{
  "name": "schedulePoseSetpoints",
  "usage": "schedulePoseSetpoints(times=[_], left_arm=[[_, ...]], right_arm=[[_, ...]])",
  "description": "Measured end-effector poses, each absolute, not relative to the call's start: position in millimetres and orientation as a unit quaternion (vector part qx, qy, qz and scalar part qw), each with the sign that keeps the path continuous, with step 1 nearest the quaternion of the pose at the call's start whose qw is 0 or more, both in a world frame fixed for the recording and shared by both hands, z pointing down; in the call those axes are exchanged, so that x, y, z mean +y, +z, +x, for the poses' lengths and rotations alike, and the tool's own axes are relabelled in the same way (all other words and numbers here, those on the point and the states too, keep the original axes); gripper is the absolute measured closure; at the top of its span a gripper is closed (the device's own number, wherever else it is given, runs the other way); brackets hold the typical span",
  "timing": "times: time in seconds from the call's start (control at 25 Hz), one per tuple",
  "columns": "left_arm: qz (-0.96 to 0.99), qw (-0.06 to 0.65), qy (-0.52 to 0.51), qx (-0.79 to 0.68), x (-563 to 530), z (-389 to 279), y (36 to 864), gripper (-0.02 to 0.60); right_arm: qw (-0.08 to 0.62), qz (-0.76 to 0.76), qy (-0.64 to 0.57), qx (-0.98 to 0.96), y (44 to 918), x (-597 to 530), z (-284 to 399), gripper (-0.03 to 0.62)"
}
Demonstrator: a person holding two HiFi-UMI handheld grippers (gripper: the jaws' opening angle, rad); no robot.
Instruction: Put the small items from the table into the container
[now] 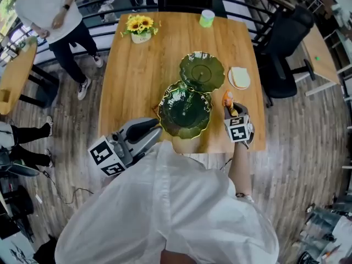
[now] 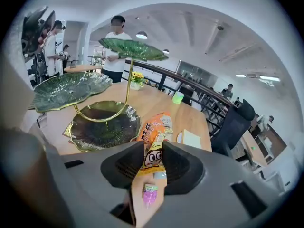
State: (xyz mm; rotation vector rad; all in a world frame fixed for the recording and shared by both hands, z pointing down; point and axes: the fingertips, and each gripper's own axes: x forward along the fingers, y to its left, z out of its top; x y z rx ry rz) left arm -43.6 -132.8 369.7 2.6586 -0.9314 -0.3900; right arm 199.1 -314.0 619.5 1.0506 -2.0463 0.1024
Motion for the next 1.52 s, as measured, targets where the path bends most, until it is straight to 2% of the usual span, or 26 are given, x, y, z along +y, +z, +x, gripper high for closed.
schedulePoseSetpoints(times=[0.56, 0.88, 1.12, 1.2, 1.28, 1.52], left_arm=[[0.937, 0.151, -0.141, -0.282, -125, -34, 370, 0.502], [0.928, 0.14, -0.146, -0.314, -119, -56, 368, 0.502], [0.923, 0.135, -0.145, -0.33, -116, -65, 365, 0.502], [0.923, 0.133, -0.145, -0.332, -116, -67, 364, 0.502], [0.923, 0.133, -0.145, -0.33, -115, -66, 363, 0.503], [0.925, 0.135, -0.152, -0.322, -118, -62, 361, 0.503]], right_arm=[[0.303, 0.458, -0.127, -0.826, 449, -313, 144, 0.479], [0.287, 0.415, -0.159, -0.849, 441, -325, 89, 0.48], [0.259, 0.381, -0.128, -0.878, 443, -326, 64, 0.462], [0.247, 0.383, -0.122, -0.881, 440, -326, 63, 0.45], [0.232, 0.389, -0.112, -0.884, 435, -325, 66, 0.41], [0.22, 0.415, -0.096, -0.877, 432, -325, 90, 0.405]])
